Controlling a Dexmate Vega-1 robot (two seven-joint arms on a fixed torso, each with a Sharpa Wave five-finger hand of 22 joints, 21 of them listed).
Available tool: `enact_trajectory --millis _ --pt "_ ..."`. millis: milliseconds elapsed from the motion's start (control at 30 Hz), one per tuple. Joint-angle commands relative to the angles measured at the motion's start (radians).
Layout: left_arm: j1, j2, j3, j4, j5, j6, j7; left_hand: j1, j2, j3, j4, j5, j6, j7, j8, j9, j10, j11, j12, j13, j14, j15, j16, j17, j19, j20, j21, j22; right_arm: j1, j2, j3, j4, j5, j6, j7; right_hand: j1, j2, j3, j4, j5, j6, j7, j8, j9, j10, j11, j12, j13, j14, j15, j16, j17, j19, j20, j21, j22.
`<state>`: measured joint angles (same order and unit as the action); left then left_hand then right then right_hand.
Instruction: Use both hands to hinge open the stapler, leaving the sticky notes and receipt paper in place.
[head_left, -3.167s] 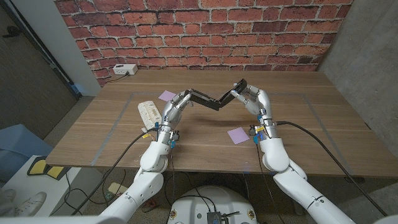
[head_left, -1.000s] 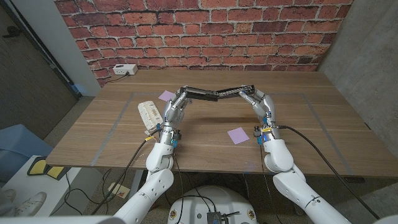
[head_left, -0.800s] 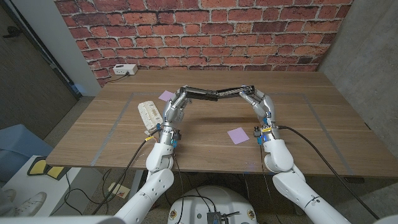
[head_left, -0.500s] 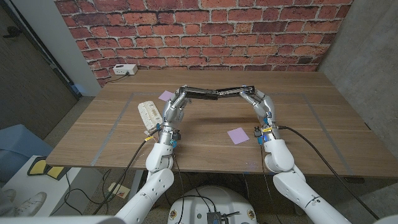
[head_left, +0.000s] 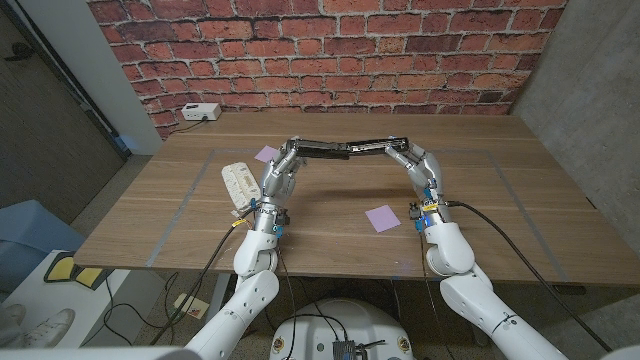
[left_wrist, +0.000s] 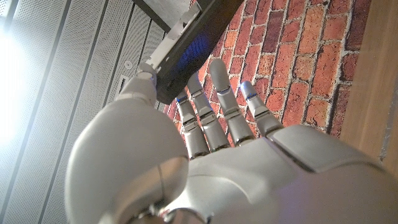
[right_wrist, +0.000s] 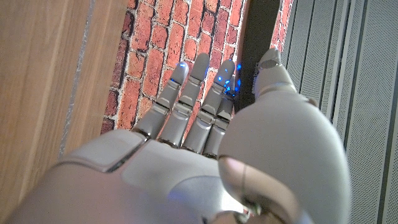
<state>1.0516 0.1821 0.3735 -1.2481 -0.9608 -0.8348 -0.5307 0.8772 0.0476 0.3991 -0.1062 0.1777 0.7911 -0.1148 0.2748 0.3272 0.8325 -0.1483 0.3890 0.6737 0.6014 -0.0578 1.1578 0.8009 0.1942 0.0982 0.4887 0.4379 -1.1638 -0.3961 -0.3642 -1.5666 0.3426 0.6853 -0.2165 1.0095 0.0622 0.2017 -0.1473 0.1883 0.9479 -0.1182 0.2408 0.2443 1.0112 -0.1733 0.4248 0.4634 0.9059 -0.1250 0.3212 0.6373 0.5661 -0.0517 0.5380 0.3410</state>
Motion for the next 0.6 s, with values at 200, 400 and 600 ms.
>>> enact_trajectory --millis 200,400,600 --pt "0.007 -0.001 -0.018 0.006 -0.027 0.014 -0.041 0.150 0.148 0.004 0.005 0.005 0.042 -0.037 0.002 0.005 0.079 -0.067 0.006 0.007 -0.004 -0.159 0.009 0.000 -0.004 -0.002 0.011 0.006 0.008 0.001 -0.021 0.000 0.041 -0.015 0.038 0.092 0.106 0.039 0.033 0.006 0.015 -0.004 0.005 0.003 0.012 -0.006 -0.001 0.005 0.007 -0.110 -0.002 0.005 -0.007 -0.048 0.012 0.005" --pt "0.004 -0.011 -0.027 0.025 -0.049 0.018 -0.072 0.151 0.148 0.004 0.005 0.006 0.042 -0.038 0.002 0.005 0.080 -0.067 0.005 0.008 -0.005 -0.159 0.013 -0.003 -0.005 -0.003 0.012 0.006 0.005 0.003 -0.022 -0.010 0.038 -0.022 0.032 0.093 0.106 0.039 0.032 0.006 0.015 -0.004 0.005 0.003 0.011 -0.005 -0.002 0.006 0.009 -0.111 -0.003 0.007 -0.008 -0.049 0.017 0.005" --pt "-0.001 -0.018 -0.041 0.045 -0.072 0.027 -0.103 0.151 0.148 0.004 0.006 0.006 0.044 -0.037 0.002 0.006 0.080 -0.067 0.003 0.007 -0.006 -0.159 0.015 -0.004 -0.005 -0.002 0.013 0.006 0.004 0.004 -0.022 -0.016 0.045 -0.031 0.029 0.093 0.107 0.040 0.032 0.006 0.015 -0.004 0.004 0.003 0.012 -0.004 -0.002 0.007 0.009 -0.112 -0.004 0.007 -0.009 -0.049 0.021 0.005"
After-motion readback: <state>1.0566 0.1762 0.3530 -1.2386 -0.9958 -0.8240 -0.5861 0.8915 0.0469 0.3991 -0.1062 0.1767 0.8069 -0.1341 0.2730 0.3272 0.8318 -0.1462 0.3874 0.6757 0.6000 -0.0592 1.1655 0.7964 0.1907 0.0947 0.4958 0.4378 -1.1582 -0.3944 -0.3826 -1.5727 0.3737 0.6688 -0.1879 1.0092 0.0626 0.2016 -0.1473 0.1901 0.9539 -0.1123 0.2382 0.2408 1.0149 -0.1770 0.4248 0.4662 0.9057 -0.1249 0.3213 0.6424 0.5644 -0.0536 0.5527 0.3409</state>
